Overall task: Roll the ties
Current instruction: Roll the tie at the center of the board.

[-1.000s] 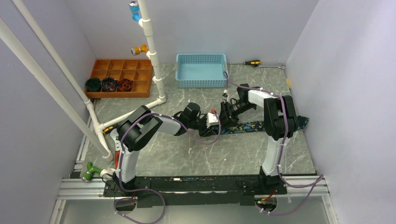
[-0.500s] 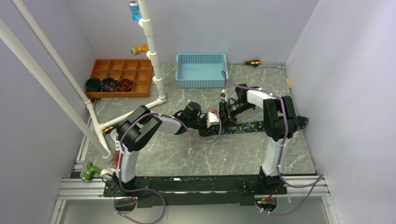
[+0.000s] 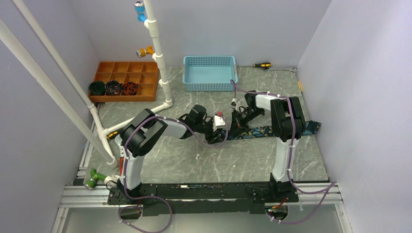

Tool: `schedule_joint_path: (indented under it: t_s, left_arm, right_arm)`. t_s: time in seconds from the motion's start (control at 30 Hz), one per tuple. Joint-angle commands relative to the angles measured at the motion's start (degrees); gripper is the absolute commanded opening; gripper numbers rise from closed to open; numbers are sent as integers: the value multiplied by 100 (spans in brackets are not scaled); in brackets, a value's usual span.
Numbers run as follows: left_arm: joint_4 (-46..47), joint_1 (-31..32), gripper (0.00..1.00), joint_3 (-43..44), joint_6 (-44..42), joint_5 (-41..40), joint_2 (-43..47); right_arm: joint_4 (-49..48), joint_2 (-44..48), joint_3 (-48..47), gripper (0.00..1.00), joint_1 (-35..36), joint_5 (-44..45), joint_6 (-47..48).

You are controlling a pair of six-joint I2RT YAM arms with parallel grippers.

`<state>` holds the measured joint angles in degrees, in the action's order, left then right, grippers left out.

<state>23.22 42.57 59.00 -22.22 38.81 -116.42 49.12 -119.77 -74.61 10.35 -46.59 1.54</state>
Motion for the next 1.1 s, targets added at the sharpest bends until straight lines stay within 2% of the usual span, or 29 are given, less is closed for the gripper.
schedule_joint_path:
  t_s: [0.0, 0.17, 0.3, 0.6, 0.73, 0.83, 0.9, 1.0, 1.07]
  left_arm:
    - [-643, -228, 72, -649, 19, -118, -186]
    - [901, -319, 78, -1210, 128, 264, 18]
    - [2171, -295, 80, -1305, 623, 426, -242]
    - [4036, 165, 71, -901, 1706, 396, -1417]
    - [4344, 276, 63, -748, 2023, 292, -1795]
    - [4313, 294, 44, -664, 2099, 205, -1989]
    - [4079, 294, 34, -709, 1972, 58, -1949]
    - [3203, 280, 22, -861, 1450, -148, -1552]
    - [2508, 232, 16, -929, 1157, -234, -1290]
  right_arm:
    - [-262, -269, -154, 0, -59, 1151, 151]
    - [-303, -564, -244, 0, -98, 1524, 52]
    - [-307, -692, -233, 0, -103, 1680, 59]
    - [-573, -725, -20, 0, -86, 1851, 0]
    - [-787, -612, 188, 0, -78, 1782, -53]
    - [-845, -583, 256, 0, -53, 1691, -71]
    - [-852, -541, 270, 0, -34, 1605, -58]
    - [-777, -422, 254, 1, -32, 1286, -26]
    - [-592, -278, 205, 14, -40, 1123, 37]
